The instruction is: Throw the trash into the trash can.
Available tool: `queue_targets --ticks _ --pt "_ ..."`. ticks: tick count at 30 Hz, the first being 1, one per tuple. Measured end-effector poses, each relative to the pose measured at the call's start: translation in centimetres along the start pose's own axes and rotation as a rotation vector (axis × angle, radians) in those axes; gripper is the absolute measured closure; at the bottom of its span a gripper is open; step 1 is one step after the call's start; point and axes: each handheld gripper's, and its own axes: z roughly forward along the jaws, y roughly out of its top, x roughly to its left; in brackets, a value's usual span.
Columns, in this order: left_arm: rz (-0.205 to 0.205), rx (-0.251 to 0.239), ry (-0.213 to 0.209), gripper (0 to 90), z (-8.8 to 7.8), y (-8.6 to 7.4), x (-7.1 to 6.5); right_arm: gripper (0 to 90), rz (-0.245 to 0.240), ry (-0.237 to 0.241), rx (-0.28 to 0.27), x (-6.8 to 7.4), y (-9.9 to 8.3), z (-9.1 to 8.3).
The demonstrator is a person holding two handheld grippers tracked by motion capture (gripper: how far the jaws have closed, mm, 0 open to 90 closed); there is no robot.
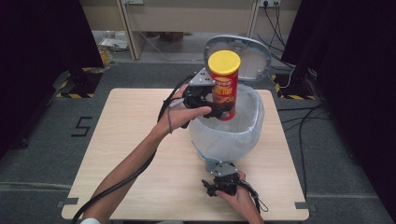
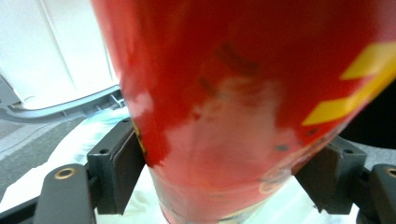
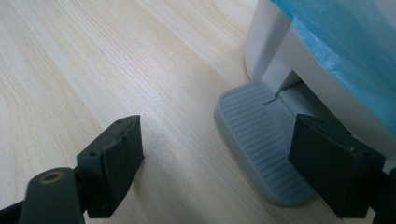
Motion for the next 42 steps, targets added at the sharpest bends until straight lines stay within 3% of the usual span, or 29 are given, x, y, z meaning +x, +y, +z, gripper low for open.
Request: queue_targets --ticks 12,15,21,23,25,27,42 --pt "-0.007 0.000 -0.024 22.6 0.2 -0.4 0.0 17.7 0.000 -0.002 -0.002 0.0 0.0 0.0" --pt "0.011 0.007 -0.014 22.8 0.3 -0.6 -0.1 17.7 0.001 -0.002 -0.002 0.0 0.0 0.0" --pt "-0.010 -0.015 -0.030 19.3 0.2 -0.6 -0.1 17.7 0.000 -0.002 -0.002 0.0 0.0 0.0" --pt "-0.015 -0.025 -0.031 21.9 0.0 -0.4 0.0 17.7 0.000 -0.002 -0.003 0.0 0.0 0.0" --pt "0.013 -0.023 -0.010 29.1 -0.3 -0.2 -0.2 17.7 0.001 -0.003 -0.002 0.0 0.0 0.0" --pt "0.015 -0.032 -0.006 32.5 -0.5 -0.1 -0.3 17.1 0.003 0.003 0.000 0.1 0.0 0.0" --pt "-0.005 -0.021 -0.008 28.8 -1.3 -0.6 0.2 17.1 0.001 -0.003 -0.001 0.0 0.0 -0.1"
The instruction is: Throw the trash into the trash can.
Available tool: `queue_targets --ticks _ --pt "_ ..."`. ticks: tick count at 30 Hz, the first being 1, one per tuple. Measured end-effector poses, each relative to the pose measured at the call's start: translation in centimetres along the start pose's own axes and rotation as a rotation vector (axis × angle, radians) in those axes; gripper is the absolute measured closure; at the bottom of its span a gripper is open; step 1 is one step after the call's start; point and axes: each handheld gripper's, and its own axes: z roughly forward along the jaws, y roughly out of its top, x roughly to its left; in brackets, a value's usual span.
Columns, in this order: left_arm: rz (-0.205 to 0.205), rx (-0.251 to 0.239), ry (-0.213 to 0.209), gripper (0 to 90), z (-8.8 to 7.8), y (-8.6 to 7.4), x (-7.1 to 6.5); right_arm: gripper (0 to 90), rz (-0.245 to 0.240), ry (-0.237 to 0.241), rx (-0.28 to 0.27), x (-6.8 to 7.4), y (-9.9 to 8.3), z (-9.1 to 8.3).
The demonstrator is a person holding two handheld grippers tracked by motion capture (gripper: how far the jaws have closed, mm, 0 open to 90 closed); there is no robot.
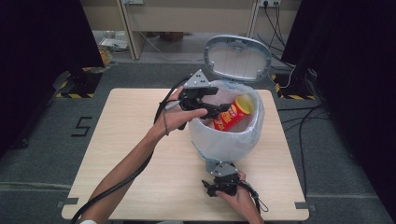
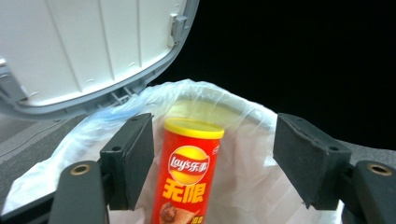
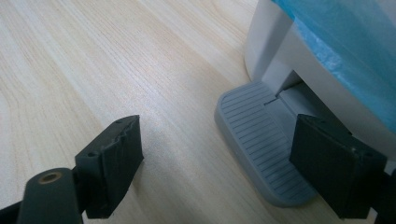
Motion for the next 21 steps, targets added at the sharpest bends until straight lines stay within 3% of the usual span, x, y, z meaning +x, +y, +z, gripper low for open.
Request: queue_targets --ticks 9,17,21 --pt "-0.042 -0.027 0.033 23.3 -2.0 -0.3 1.6 17.1 0.001 -0.001 0.000 0.0 0.0 0.0" --pt "-0.045 -0.045 0.048 16.2 -3.7 -0.8 2.2 17.1 0.002 0.001 -0.001 0.0 0.0 0.0" --pt "-0.058 -0.052 0.054 15.6 -4.9 -1.8 2.5 17.1 0.004 0.000 -0.001 0.0 0.0 0.0"
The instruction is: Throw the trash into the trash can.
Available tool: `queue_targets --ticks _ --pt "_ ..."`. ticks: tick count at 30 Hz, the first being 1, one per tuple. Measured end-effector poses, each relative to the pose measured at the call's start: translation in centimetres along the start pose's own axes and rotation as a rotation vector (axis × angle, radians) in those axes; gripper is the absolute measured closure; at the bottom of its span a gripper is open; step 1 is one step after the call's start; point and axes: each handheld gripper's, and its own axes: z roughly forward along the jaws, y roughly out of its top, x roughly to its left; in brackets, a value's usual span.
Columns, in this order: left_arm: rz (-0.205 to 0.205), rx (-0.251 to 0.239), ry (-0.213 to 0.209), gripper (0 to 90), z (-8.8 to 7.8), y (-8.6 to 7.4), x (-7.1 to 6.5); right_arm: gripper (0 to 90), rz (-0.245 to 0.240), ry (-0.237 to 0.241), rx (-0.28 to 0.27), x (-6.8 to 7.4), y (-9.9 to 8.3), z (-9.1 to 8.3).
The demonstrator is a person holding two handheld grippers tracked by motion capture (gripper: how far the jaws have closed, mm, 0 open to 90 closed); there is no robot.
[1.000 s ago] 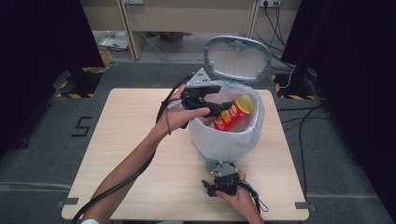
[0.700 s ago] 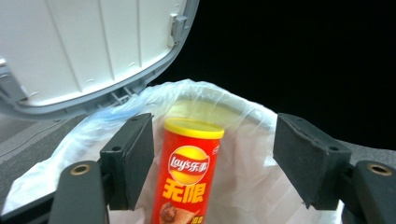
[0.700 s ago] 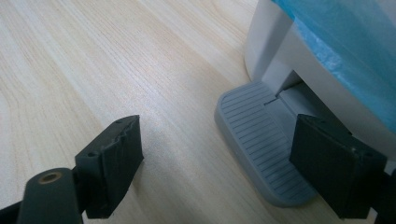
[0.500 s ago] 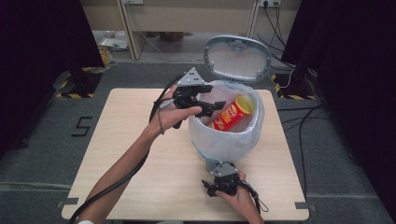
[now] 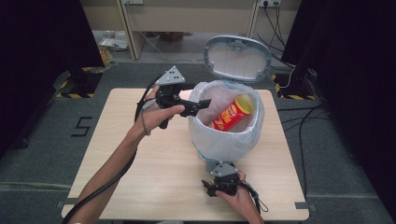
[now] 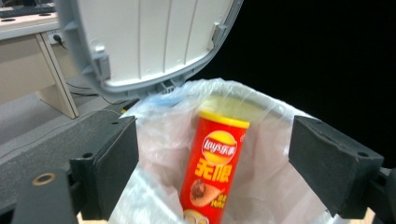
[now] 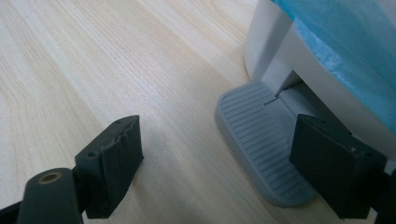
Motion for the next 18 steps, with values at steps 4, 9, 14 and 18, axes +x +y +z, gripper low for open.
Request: queue_targets --ticks 4,9,14,18 --pt "-0.018 -0.011 0.009 15.4 -1.3 -1.3 0.5 17.1 -0.001 0.001 -0.001 0.0 0.0 0.0" --pt "-0.042 -0.023 0.018 15.2 -3.1 -3.4 1.0 17.1 -0.002 0.002 -0.001 0.0 0.0 0.0" --pt "-0.051 -0.024 0.059 15.2 -4.3 -5.2 1.5 17.1 -0.002 0.001 -0.002 0.0 0.0 0.0" --pt "-0.066 -0.017 0.084 15.2 -5.1 -7.0 1.9 17.1 -0.002 0.001 0.000 0.0 0.0 0.0"
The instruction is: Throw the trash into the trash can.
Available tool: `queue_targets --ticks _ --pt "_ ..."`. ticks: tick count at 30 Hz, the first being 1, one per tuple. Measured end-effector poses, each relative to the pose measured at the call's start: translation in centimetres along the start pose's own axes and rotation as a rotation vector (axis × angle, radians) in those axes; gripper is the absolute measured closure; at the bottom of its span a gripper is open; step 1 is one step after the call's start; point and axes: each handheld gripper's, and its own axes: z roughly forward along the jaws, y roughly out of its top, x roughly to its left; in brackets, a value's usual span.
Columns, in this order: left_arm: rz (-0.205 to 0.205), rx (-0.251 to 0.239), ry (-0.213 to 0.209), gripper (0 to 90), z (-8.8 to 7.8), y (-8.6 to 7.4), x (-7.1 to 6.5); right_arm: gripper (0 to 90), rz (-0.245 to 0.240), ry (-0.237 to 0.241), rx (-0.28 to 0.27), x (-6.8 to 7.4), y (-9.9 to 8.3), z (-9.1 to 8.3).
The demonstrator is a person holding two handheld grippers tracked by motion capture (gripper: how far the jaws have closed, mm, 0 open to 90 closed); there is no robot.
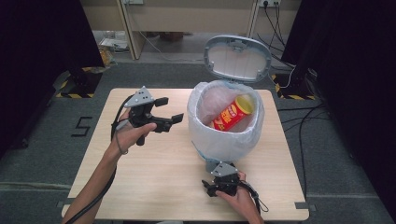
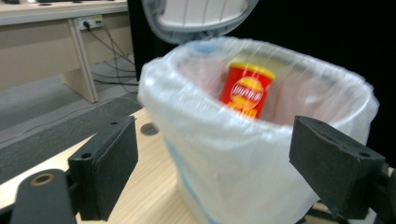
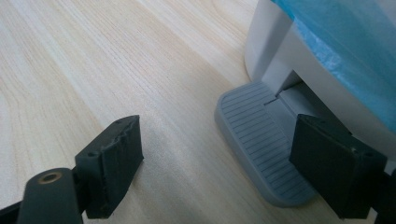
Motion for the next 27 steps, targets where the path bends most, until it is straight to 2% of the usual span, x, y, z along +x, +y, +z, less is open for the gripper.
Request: queue_targets --ticks 3,6,12,16,21,24,27 --pt "-0.016 0.003 0.008 15.2 -0.4 -1.3 0.3 17.1 0.002 -0.001 0.000 0.0 0.0 0.0" --pt "-0.015 0.000 0.040 15.2 -0.9 -2.7 0.3 17.0 0.004 0.000 -0.001 0.0 0.0 0.0" --pt "-0.013 0.016 0.075 15.3 -1.4 -4.8 0.2 17.1 0.004 0.000 -0.001 0.0 0.0 0.0" --pt "-0.009 0.031 0.085 15.4 -1.4 -5.9 0.1 17.0 0.004 0.000 -0.001 0.0 0.0 0.0" --pt "-0.027 0.050 0.093 15.4 -1.3 -7.5 0.4 17.0 0.001 0.000 -0.002 0.0 0.0 0.0" --pt "-0.061 0.043 0.078 15.5 -1.2 -8.7 0.7 17.0 0.003 -0.002 -0.002 0.0 0.0 0.0" --pt "-0.056 0.067 0.077 15.6 -1.0 -9.4 0.9 17.0 0.001 0.000 -0.002 0.0 0.0 0.0"
